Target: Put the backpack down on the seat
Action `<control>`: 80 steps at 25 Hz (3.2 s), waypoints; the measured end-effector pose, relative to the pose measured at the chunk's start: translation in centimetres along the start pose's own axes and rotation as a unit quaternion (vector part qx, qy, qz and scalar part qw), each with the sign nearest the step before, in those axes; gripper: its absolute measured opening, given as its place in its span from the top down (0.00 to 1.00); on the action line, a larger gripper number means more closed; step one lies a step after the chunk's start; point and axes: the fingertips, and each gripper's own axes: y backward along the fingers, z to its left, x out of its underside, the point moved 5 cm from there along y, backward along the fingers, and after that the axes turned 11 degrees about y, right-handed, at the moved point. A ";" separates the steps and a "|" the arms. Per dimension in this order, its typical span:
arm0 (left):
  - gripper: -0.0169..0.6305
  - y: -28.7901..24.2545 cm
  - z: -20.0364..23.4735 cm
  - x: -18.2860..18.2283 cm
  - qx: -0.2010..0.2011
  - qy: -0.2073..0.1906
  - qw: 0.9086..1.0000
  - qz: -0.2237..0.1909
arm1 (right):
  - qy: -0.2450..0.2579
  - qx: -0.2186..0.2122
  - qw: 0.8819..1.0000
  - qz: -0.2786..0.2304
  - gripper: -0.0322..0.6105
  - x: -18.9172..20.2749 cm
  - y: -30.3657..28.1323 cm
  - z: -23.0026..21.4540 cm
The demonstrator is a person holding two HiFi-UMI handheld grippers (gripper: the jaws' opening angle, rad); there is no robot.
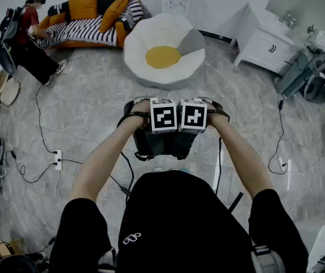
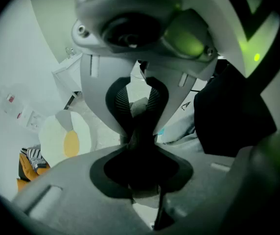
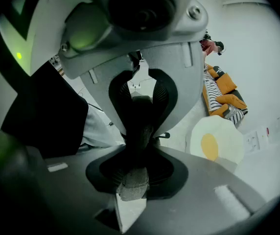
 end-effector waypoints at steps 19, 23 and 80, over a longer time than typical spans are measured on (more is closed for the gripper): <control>0.83 0.1 3.4 4.3 0.005 -0.014 1.000 0.007 | -0.035 -0.016 0.999 -0.017 0.80 -2.6 -3.2 -3.2; 0.83 -0.2 3.9 3.7 0.003 -0.018 1.000 0.005 | -0.050 -0.024 0.998 -0.021 0.80 -1.9 -3.1 -3.6; 0.82 -1.1 48.5 -4.7 -0.028 0.056 0.998 0.031 | 0.001 -0.013 0.998 -0.068 0.80 15.6 -1.2 -46.5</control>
